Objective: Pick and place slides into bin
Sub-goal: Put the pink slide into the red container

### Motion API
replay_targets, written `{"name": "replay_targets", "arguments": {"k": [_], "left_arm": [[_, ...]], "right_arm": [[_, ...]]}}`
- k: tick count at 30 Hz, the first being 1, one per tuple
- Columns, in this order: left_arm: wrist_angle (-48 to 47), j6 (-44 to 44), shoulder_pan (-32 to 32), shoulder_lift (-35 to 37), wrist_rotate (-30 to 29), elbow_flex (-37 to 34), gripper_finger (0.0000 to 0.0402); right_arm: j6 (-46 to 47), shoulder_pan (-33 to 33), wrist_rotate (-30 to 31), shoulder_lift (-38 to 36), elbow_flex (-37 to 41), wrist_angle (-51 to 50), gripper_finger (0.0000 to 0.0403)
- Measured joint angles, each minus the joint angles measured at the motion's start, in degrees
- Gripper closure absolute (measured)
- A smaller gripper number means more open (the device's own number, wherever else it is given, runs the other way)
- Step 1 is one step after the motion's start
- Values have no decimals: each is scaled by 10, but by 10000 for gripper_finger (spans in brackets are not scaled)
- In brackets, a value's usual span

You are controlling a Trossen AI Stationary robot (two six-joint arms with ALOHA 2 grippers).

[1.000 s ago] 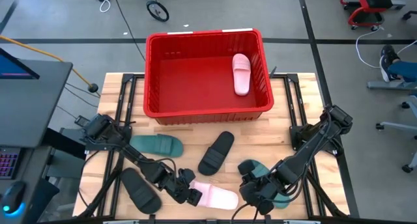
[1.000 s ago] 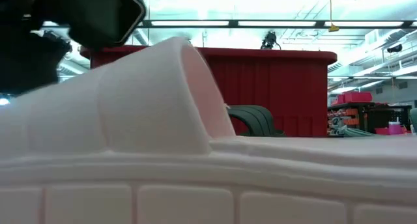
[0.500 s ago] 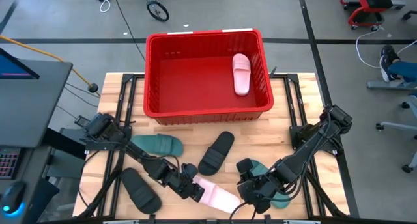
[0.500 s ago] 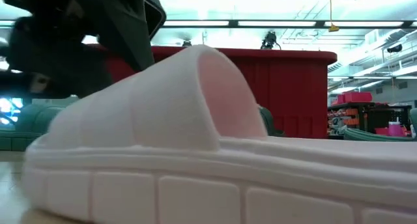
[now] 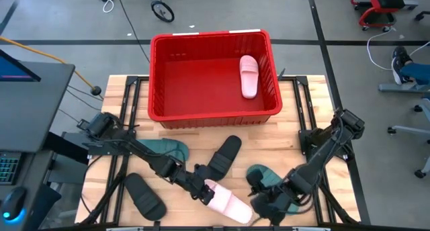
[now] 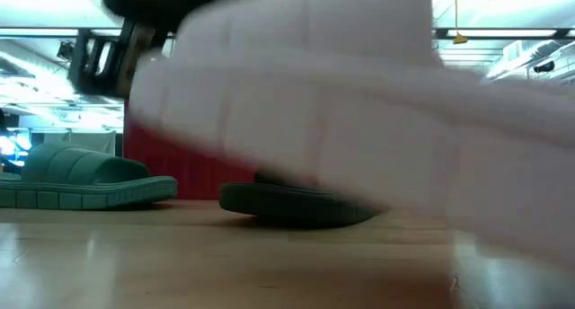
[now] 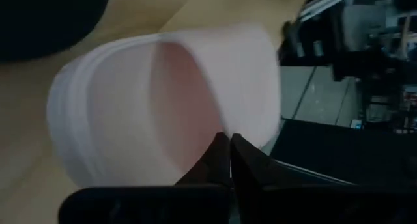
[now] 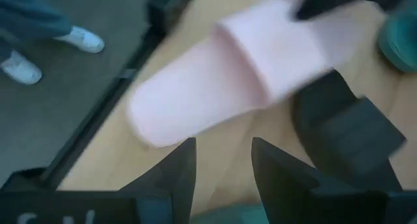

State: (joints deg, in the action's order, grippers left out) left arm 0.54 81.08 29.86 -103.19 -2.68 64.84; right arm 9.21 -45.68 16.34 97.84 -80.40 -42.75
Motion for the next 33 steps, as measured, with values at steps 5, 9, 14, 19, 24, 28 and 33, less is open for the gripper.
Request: {"name": "replay_targets", "arguments": {"k": [5, 9, 14, 19, 24, 28, 33], "left_arm": [[-9, -31, -7, 58, -31, 0, 398], [-16, -56, -16, 100, -77, 0, 399], [-8, -81, -27, 147, -117, 0, 400], [-7, -110, -28, 186, -142, 0, 401], [3, -123, -28, 223, -153, 0, 401], [20, -154, -28, 248, -165, 0, 401], [20, -165, -28, 258, -176, 0, 401]], "right_arm": [[-39, -52, 34, 0, 0, 2, 250], [-76, -89, 134, 0, 0, 11, 250], [-99, -101, 248, 0, 0, 13, 250], [-110, -89, 346, 0, 0, 5, 250], [-132, -69, 352, 0, 0, 6, 250], [-105, -48, 353, 0, 0, 6, 248], [-94, -33, 367, 0, -8, 3, 228]]}}
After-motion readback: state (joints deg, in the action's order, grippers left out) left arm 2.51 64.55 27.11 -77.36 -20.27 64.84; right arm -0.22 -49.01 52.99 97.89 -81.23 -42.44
